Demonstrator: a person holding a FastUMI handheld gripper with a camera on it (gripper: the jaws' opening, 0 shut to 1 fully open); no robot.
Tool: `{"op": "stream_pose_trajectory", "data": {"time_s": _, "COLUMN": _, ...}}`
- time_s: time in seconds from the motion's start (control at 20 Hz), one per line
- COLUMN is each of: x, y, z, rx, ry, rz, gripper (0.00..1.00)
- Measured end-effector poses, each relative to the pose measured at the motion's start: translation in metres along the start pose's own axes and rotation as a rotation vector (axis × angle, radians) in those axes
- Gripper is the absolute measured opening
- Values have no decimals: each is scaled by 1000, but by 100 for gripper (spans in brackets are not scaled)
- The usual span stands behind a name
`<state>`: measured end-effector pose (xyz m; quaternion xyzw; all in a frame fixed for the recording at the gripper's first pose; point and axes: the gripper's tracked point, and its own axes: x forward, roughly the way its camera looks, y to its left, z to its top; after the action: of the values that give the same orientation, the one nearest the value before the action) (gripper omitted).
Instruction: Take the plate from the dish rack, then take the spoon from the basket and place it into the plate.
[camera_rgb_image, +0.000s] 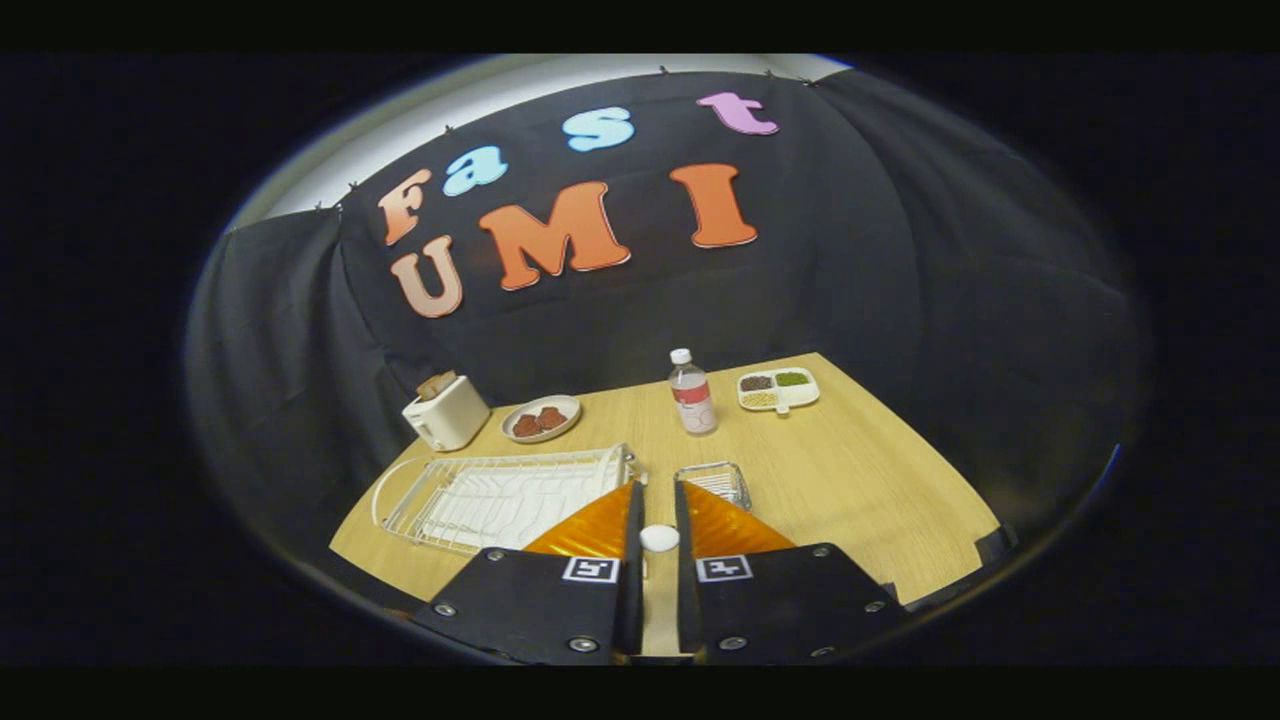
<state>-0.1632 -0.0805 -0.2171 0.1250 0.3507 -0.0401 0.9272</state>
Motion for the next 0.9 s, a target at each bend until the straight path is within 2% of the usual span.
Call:
{"op": "stream_pose_trajectory", "data": {"time_s": 0.4, "x": -25, "y": 39, "z": -46, "rx": -15, "ry": 104, "rz": 121, "gripper": 14}}
{"op": "stream_pose_trajectory", "data": {"time_s": 0.65, "x": -10, "y": 68, "z": -78, "rx": -15, "ry": 154, "rz": 221, "gripper": 14}}
{"op": "stream_pose_trajectory", "data": {"time_s": 0.9, "x": 10, "y": 85, "z": -101, "rx": -68, "ry": 191, "rz": 284, "gripper": 14}}
